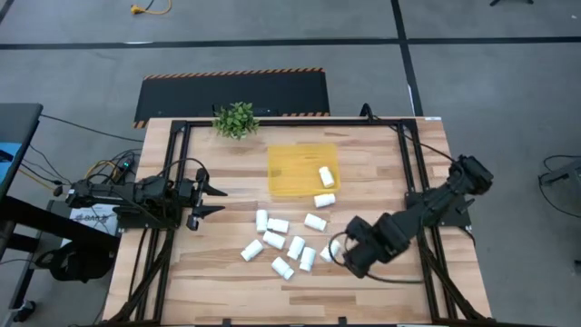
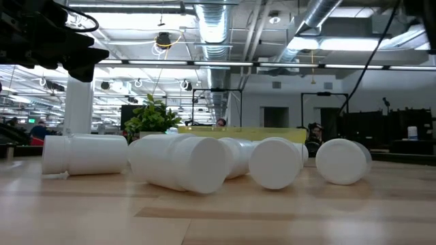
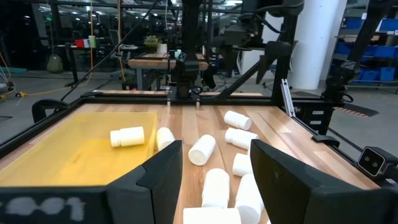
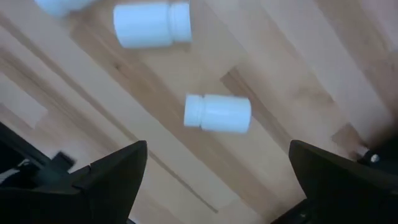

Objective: Pick and place pill bottles into a basket
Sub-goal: Put the white pill bottle into the yellow bin

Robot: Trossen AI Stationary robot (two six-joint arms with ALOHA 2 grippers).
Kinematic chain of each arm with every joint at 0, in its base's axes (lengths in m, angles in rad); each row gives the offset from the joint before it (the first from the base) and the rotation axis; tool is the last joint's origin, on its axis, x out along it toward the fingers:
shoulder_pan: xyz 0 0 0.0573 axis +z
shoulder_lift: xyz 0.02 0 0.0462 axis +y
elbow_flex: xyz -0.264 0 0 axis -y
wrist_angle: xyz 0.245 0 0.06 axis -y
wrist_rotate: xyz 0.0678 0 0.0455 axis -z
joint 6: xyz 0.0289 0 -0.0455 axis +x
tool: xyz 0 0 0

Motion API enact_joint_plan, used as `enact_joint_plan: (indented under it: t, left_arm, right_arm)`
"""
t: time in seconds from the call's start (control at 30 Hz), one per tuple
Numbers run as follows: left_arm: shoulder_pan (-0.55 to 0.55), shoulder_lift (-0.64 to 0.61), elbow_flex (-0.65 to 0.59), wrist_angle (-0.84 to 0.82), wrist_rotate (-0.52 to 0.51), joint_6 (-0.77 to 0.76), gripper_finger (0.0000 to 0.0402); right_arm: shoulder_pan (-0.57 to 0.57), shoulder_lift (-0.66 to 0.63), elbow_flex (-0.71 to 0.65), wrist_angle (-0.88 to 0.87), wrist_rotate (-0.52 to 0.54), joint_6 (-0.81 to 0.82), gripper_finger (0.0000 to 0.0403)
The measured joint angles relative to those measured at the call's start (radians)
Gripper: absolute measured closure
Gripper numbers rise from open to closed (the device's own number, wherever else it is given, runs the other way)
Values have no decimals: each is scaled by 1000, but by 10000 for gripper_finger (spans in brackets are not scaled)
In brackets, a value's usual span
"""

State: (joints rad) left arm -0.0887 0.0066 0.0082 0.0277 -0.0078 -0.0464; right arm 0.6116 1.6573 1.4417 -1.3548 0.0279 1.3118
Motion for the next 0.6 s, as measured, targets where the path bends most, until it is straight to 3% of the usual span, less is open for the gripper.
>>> enact_joint_plan:
  t: [0.27,0.6]
  left_arm:
    - [0,0,0,0,0,0,225]
    - [0,0,0,0,0,0,225]
  right_arm:
    - [130,0,-80,70,21,85,5]
    - [168,-2,-106,65,56,128,18]
